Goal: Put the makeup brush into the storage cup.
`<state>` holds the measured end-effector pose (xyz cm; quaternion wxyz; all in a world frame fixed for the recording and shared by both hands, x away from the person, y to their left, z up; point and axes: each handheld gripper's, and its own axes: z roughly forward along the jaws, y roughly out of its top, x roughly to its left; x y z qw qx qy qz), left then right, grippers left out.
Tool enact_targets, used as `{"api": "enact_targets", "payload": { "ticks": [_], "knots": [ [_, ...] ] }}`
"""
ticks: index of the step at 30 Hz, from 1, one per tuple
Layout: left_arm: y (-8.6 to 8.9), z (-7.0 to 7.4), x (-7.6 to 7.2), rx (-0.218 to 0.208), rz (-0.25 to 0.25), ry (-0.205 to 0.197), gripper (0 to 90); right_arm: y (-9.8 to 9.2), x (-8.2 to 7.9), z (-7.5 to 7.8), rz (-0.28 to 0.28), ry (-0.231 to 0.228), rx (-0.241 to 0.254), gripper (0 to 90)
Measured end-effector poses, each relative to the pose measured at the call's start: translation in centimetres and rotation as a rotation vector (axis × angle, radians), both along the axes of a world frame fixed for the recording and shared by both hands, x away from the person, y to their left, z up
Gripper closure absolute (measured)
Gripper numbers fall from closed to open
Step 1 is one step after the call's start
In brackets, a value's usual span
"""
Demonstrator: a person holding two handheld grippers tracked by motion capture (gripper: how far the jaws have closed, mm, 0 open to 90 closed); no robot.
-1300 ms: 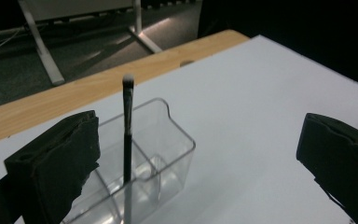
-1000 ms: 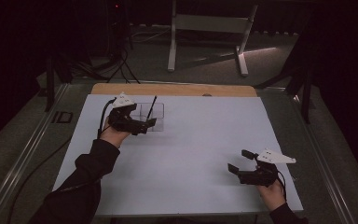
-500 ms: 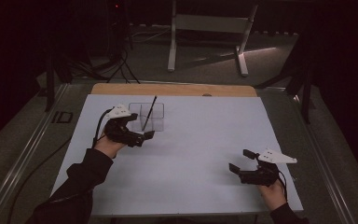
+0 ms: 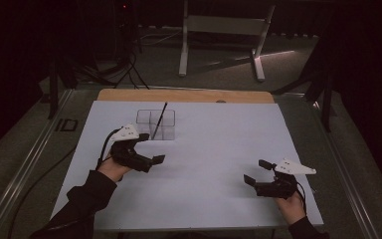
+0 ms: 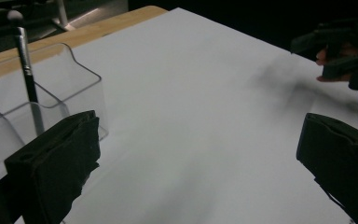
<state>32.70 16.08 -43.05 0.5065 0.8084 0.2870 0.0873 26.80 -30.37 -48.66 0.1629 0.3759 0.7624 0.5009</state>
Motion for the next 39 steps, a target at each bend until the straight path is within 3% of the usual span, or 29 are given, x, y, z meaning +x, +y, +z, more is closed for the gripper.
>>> {"api": "enact_targets", "payload": {
  "ticks": [13, 25, 31, 39],
  "knots": [
    [0.2, -2.2, -1.7, -0.007, -0.083, 0.022, 0.9, 0.0, 0.1, -0.2, 0.020, -0.002, -0.019, 12.9],
    [0.6, -4.1, -2.8, -0.017, -0.113, 0.050, 0.8, 0.2, 0.1, -0.4, 0.024, 0.001, -0.031, 12.8],
    [0.8, -5.2, -3.5, -0.020, -0.143, 0.046, 0.8, 0.2, 0.1, -0.4, 0.020, -0.001, -0.029, 12.4],
    [1.6, -6.2, -4.3, -0.033, -0.145, 0.061, 0.9, 0.2, 0.1, -0.4, 0.029, -0.002, -0.034, 12.4]
  ]
}}
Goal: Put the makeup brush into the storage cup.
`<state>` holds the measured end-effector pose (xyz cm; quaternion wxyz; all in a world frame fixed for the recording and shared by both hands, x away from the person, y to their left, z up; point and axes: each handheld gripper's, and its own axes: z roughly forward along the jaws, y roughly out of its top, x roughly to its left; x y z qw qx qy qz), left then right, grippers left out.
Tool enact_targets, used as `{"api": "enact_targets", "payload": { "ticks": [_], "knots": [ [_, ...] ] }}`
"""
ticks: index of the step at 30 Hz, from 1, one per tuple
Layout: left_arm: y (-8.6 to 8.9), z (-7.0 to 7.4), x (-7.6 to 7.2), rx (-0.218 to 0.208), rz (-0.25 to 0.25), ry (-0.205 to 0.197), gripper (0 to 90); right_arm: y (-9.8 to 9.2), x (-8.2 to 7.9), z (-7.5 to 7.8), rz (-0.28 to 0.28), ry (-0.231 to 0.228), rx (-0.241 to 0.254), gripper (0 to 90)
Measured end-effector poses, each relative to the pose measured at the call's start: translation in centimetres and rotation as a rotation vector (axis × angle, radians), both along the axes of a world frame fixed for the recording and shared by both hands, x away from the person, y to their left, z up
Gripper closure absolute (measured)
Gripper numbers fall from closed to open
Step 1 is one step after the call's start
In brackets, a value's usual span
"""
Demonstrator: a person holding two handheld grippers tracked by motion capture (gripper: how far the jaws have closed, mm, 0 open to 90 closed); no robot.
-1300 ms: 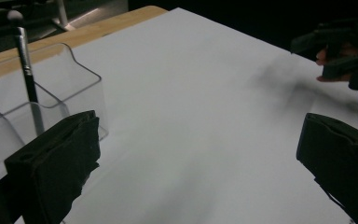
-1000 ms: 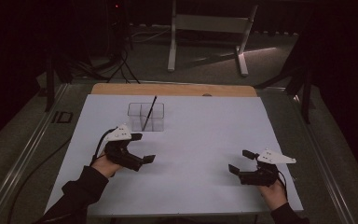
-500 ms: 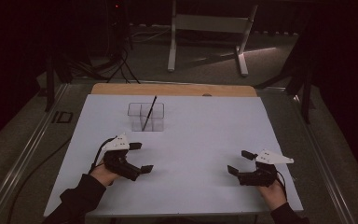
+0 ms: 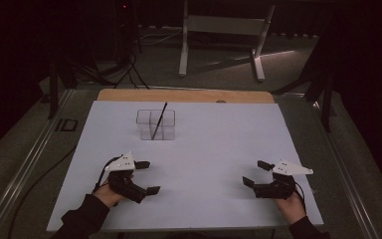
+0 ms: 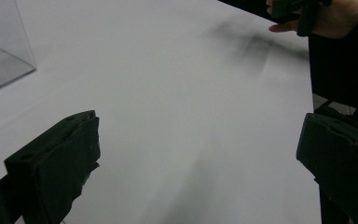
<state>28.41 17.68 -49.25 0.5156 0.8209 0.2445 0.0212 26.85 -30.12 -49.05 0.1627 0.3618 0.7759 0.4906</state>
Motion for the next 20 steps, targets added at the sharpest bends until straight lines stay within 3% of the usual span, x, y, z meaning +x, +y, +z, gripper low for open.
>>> {"api": "enact_targets", "payload": {
  "ticks": [4, 9, 16, 20],
  "knots": [
    [0.3, -0.6, -0.4, 0.010, 0.000, 0.003, 0.8, 0.0, 0.0, 0.0, 0.002, -0.003, 0.002, 12.4],
    [0.7, -1.3, -0.8, -0.010, -0.010, 0.012, 0.8, 0.0, 0.0, 0.0, 0.004, -0.003, 0.002, 12.4],
    [1.2, -1.9, -1.0, 0.011, 0.001, -0.003, 0.8, 0.0, -0.1, 0.1, 0.007, -0.005, 0.005, 12.4],
    [1.2, -2.2, -0.8, 0.011, 0.000, 0.010, 0.9, 0.0, 0.0, 0.1, 0.007, -0.004, 0.007, 12.4]
  ]
}}
